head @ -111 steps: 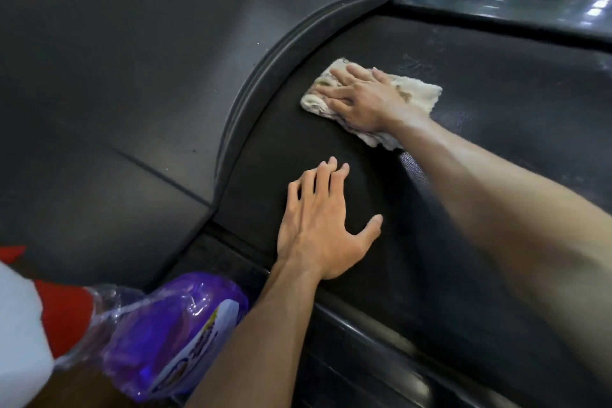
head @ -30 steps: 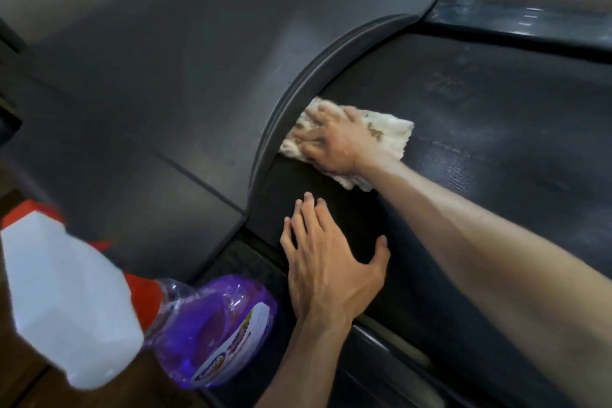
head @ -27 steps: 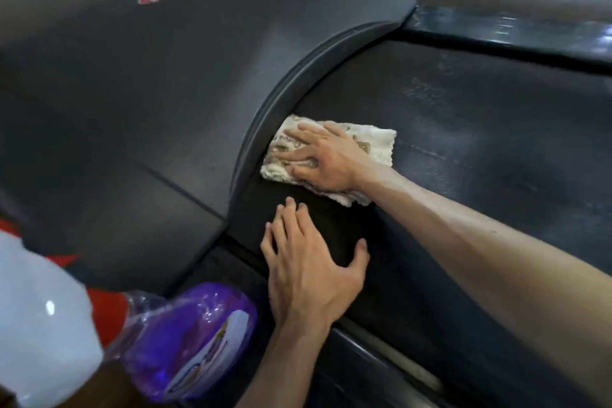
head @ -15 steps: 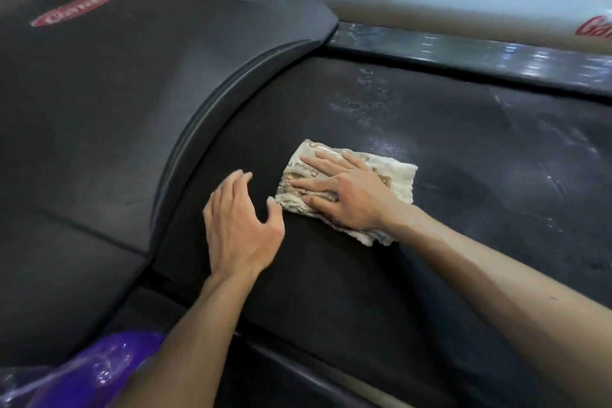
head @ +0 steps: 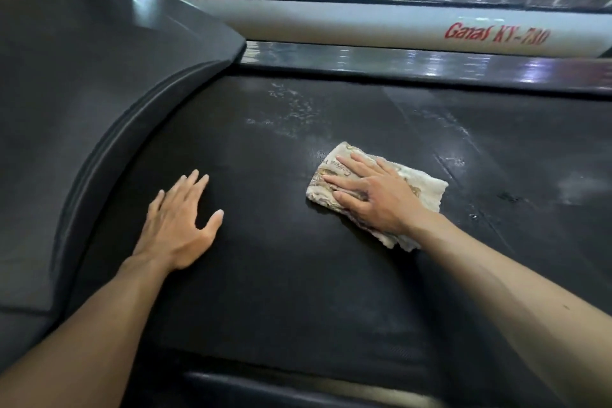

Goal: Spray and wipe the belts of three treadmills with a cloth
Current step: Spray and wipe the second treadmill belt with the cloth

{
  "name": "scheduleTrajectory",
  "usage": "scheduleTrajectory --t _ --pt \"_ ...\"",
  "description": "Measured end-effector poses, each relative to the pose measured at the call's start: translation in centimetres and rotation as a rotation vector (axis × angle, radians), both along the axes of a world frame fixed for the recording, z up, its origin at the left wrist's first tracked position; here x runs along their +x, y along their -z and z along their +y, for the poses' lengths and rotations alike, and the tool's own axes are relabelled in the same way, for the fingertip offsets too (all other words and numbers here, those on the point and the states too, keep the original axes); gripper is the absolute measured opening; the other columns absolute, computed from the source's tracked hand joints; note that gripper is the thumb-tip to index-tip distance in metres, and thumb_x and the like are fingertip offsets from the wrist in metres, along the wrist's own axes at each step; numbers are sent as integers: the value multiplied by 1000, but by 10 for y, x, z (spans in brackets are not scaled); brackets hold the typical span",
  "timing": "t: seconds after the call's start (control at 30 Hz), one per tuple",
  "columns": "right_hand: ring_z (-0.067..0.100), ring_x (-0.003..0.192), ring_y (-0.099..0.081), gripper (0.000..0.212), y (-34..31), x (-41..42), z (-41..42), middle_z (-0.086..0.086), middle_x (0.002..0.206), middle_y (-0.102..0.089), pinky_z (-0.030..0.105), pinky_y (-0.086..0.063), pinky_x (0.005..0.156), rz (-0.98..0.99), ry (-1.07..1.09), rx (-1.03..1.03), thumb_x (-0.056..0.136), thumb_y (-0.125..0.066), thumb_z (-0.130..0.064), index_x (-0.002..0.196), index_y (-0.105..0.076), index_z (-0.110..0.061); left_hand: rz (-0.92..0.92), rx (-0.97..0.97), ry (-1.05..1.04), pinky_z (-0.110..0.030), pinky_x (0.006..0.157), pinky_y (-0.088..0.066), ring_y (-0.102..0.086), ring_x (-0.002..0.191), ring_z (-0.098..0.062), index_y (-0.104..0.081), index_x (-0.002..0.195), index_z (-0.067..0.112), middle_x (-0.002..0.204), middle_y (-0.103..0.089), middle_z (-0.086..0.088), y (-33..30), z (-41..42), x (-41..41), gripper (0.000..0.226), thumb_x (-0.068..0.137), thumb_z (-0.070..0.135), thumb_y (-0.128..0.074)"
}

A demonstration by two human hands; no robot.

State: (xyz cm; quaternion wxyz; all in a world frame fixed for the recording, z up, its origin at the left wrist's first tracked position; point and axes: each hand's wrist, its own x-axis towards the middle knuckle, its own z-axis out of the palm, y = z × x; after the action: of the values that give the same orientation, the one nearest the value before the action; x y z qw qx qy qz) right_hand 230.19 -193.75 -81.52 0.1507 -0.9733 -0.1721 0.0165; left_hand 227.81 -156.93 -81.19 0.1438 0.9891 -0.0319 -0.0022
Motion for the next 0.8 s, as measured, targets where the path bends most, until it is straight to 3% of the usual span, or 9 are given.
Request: scheduleTrajectory --t 0.2,0.3,0.37,0.53,0.7,0.8 --pt "7 158 -8 59 9 13 -28 -17 169 -20 46 -9 127 -8 150 -7 91 -18 -75 143 -42 -63 -12 24 16 -39 127 -1 2 155 -6 -11 162 29 170 -2 11 9 3 3 74 99 55 -42" --pt "10 159 -6 67 8 48 -17 -16 170 -16 48 -8 127 -12 221 -48 87 -11 -78 146 -38 -63 -50 22 23 -37 126 -3 -4 155 -6 -19 160 29 169 -9 11 7 7 8 73 97 56 -45" --pt "12 159 -6 70 10 71 -8 -15 171 -14 49 -7 127 -4 218 -75 86 -8 -79 147 -36 -63 -27 11 69 -37 127 -4 -7 154 -5 -22 158 31 168 -12 13 4 13 19 76 93 63 -44" --pt "12 159 -6 69 15 88 3 -16 170 -16 50 -7 127 -25 203 -88 86 -7 -79 147 -36 -63 -10 73 126 -36 127 2 10 153 2 -7 160 38 168 4 20 9 23 36 89 82 80 -14" --pt "8 158 -10 68 9 94 -9 -16 168 -24 47 -10 127 -40 140 3 86 -16 -77 144 -46 -59 -37 75 107 -35 127 2 13 151 4 -5 160 39 167 9 23 13 22 37 87 84 80 -14" --pt "14 159 -9 69 7 118 7 -11 170 -20 51 -10 126 -40 203 -75 86 -10 -77 146 -40 -61 -41 69 109 -35 126 1 11 152 3 -7 161 39 167 8 23 13 22 38 89 83 81 -14"
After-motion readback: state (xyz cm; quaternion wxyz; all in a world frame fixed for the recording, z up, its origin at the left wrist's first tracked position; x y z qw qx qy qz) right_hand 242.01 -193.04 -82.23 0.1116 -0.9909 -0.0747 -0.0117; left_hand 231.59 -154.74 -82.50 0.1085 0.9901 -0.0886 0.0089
